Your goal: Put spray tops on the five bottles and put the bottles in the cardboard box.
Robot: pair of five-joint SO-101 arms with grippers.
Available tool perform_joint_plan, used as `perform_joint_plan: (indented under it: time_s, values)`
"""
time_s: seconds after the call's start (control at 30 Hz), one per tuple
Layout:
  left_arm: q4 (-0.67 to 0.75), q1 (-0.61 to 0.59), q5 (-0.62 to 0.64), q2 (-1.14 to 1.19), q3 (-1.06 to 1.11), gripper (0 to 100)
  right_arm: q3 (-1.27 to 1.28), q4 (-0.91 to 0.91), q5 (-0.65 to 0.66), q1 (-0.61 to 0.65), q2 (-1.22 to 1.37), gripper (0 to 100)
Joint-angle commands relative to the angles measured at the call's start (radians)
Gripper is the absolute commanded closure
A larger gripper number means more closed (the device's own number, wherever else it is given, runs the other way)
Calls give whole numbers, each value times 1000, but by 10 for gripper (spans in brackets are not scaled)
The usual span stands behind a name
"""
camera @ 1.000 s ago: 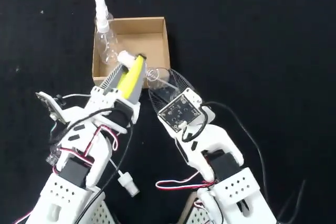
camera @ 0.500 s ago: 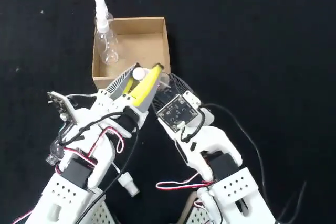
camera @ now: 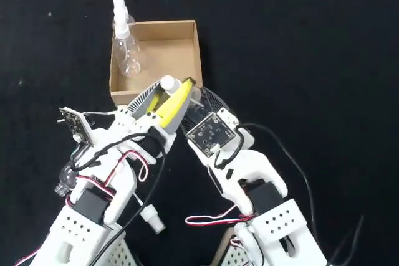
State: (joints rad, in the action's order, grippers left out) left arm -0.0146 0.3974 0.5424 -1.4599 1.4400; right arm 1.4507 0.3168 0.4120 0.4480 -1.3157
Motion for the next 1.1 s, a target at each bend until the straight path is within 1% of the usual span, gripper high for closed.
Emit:
perform_joint_plan:
  time_s: [0.0,0.1,0.17,0.3,0.43,0.57,0.83,1.0,1.07]
  values:
    - [0,-27,-2,-15,-64,791,-10,-32,-14,14,-25,984]
    - [0,-28,-2,-15,-73,791,-16,-32,-84,14,-25,984]
    - [0,-28,-2,-15,-74,791,-18,-34,-98,14,-25,984]
    - [0,-41,6,-15,-77,791,-7,-69,-97,14,-25,984]
    - [2,-94,86,-15,-93,791,-2,-68,-97,14,-25,984]
    - [0,-128,112,-15,-108,791,7,-74,-97,14,-25,984]
    - [2,-131,106,-15,-139,791,8,-74,-104,14,-25,984]
    - [0,-157,110,-15,-171,791,4,-74,-106,14,-27,984]
    - [-2,-162,107,-15,-162,791,-1,-75,-127,14,-27,984]
